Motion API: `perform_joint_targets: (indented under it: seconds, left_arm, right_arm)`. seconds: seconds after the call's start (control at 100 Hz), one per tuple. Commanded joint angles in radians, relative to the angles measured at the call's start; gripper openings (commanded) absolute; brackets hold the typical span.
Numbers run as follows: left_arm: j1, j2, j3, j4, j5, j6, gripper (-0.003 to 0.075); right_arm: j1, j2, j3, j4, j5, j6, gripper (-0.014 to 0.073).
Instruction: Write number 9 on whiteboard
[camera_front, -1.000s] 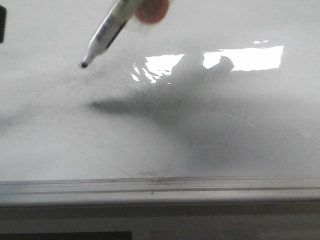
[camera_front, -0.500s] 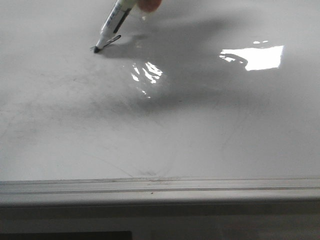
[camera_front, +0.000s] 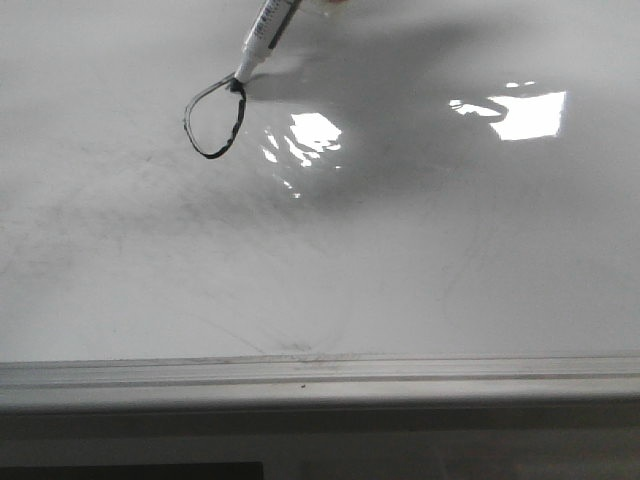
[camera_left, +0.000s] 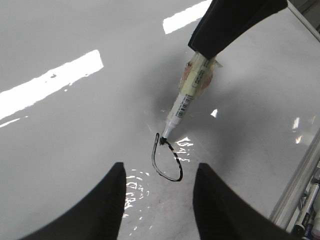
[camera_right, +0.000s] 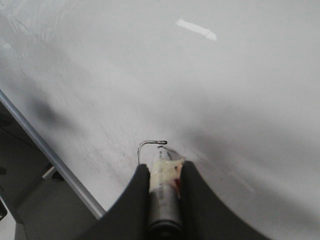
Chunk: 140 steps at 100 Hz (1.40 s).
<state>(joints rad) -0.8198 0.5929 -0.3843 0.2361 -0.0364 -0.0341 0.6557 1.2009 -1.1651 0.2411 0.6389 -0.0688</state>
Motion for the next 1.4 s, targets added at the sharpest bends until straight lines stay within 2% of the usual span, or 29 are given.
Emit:
perform_joint_targets:
  seconds: [0.0, 0.21, 0.38, 0.68, 1.0, 1.07, 1.26, 1.3, 1.33, 1.39]
  left_arm:
    - [-0.002, 0.001, -0.032, -0.014, -0.078, -0.012, 0.0295]
    - [-0.002, 0.033, -0.032, -0.014, -0.079, -0.012, 0.0295]
    - [-0.022, 0.097, -0.032, -0.014, -0.092, -0.012, 0.0296]
    - [-0.166, 0.279, -0.032, 0.027, -0.193, -0.012, 0.0296]
    - [-0.166, 0.337, -0.032, -0.001, -0.205, -0.012, 0.0291]
    - [-0.166, 0.337, -0.032, -0.001, -0.209, -0.012, 0.0246]
    - [-0.166, 0.337, -0.032, -0.006, -0.21, -0.012, 0.0031]
    - [-0.166, 0.337, -0.032, -0.023, -0.21, -0.012, -0.0014]
    - [-0.166, 0.337, -0.032, -0.046, -0.21, -0.012, -0.002]
    - [-0.166, 0.337, -0.032, -0.089, -0.21, -0.012, -0.002]
  right_arm:
    - [-0.01, -0.01, -0.02, -0.029, -0.02, -0.003, -0.007]
    - [0.025, -0.01, 0.095, 0.014, 0.014, -0.003, -0.0071]
    - [0.046, -0.028, 0.073, 0.099, -0.012, -0.028, -0.0071]
    - [0.196, -0.002, 0.068, 0.101, -0.077, -0.01, -0.0071]
    - [0.203, -0.002, 0.068, 0.13, -0.061, -0.005, -0.0071]
    - [0.203, -0.002, 0.068, 0.13, -0.061, -0.005, -0.0071]
    - [0.203, -0.002, 0.068, 0.114, -0.061, -0.005, -0.0058]
    - [0.203, -0.002, 0.068, 0.099, -0.058, -0.005, -0.0022]
    - [0.203, -0.002, 0.068, 0.091, -0.057, -0.005, 0.0018]
    - [0.203, -0.002, 0.068, 0.085, -0.054, -0.005, 0.0156]
